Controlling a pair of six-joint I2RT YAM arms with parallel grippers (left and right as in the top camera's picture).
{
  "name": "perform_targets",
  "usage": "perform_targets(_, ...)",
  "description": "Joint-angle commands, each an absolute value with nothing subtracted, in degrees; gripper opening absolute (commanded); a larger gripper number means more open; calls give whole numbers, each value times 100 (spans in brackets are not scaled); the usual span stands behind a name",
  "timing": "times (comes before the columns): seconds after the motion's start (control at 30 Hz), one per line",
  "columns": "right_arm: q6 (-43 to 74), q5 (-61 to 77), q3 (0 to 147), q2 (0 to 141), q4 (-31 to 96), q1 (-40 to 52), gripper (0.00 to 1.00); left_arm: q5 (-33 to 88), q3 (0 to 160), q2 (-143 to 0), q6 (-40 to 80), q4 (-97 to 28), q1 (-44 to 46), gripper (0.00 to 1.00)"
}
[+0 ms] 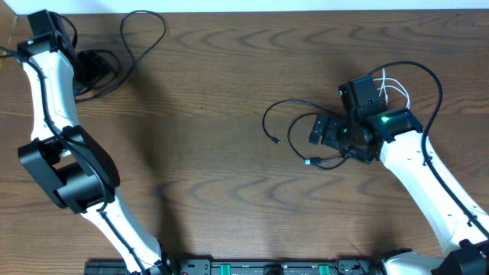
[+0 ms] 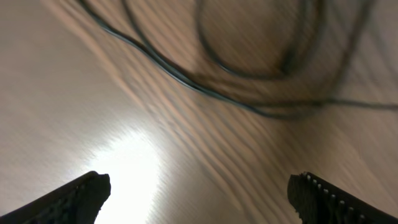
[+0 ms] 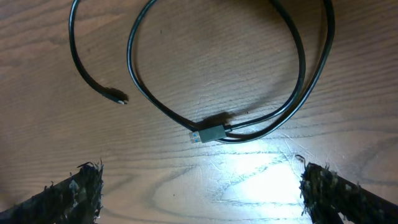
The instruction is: Untangle cables
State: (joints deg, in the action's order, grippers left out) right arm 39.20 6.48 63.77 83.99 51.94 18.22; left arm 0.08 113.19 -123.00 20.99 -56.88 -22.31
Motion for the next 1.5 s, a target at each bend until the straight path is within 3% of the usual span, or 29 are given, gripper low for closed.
perform_targets(0.0, 3848, 663, 6438, 8429, 5159, 1811, 99, 1398, 11417, -12162, 2169, -5889, -2217, 96)
perform_targets(0.17, 3848, 659, 6438, 8431, 4989, 1811, 99, 2856, 11415, -12162, 1238, -6375, -1905, 95)
perform_targets(0.77, 3179, 659, 6768, 7953, 5426, 1323, 99, 2005, 10982, -12151, 1085, -7102, 676, 95)
perform_targets(1.0, 3159, 613, 6768, 7553, 5721, 1085, 99, 2005, 10982, -11587, 1500, -7712, 707, 95)
perform_targets(1.23, 3162, 620, 6766, 7564, 5813, 1092, 99, 1977, 10982, -10064, 1507, -8082, 720, 95)
perform_targets(1.47, 3164, 838, 6766, 7566, 5957, 1100, 99, 1179, 10951, -8648, 1511, -8823, 722, 95)
